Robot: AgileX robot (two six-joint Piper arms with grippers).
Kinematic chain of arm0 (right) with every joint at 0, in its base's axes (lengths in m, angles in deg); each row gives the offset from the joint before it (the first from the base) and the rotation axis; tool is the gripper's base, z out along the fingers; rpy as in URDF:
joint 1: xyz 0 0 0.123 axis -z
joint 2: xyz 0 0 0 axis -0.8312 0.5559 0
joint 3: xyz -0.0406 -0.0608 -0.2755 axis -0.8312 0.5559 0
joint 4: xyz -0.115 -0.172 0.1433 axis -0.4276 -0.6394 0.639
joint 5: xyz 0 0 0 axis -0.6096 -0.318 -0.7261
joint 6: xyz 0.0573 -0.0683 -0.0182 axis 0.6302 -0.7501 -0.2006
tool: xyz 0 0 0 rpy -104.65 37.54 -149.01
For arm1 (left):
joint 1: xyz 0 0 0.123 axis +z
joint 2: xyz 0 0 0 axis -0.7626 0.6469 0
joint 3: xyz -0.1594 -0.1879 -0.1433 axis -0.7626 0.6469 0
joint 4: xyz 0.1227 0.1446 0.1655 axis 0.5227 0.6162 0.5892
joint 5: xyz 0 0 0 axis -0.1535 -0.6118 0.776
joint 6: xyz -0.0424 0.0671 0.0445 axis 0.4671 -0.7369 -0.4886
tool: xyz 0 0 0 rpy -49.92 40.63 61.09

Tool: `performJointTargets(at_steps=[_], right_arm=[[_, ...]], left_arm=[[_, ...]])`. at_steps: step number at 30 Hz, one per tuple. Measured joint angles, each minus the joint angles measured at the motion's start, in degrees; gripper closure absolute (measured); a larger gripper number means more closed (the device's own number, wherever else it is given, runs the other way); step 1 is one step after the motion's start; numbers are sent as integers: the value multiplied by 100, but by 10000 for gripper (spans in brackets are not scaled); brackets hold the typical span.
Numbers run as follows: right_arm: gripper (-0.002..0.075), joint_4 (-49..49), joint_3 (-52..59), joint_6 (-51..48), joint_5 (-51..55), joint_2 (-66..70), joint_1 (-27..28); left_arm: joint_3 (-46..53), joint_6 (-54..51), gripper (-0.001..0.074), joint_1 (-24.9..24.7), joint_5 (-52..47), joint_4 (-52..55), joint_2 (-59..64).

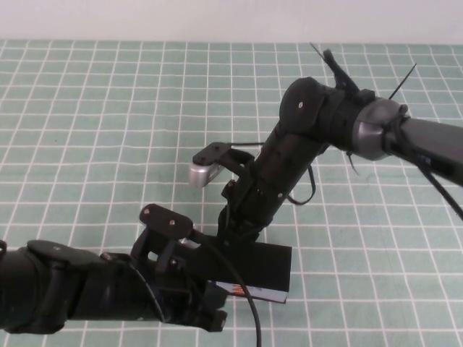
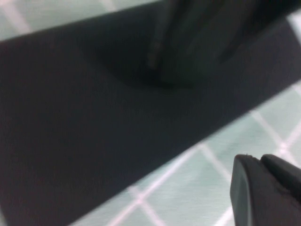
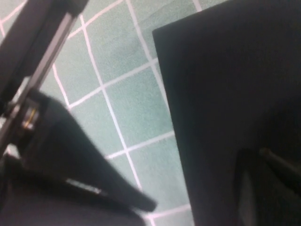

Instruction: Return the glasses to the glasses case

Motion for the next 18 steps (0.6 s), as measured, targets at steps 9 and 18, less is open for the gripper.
performJointTargets(at_steps=[9, 18], right_arm=[[739, -882, -491, 659, -10, -1530, 0], [739, -3371, -680, 3196, -601, -3647, 0]], left_arm=[[-40, 64, 737, 0, -373, 113, -1373], [-1049, 871, 737, 0, 344, 1746, -3792]])
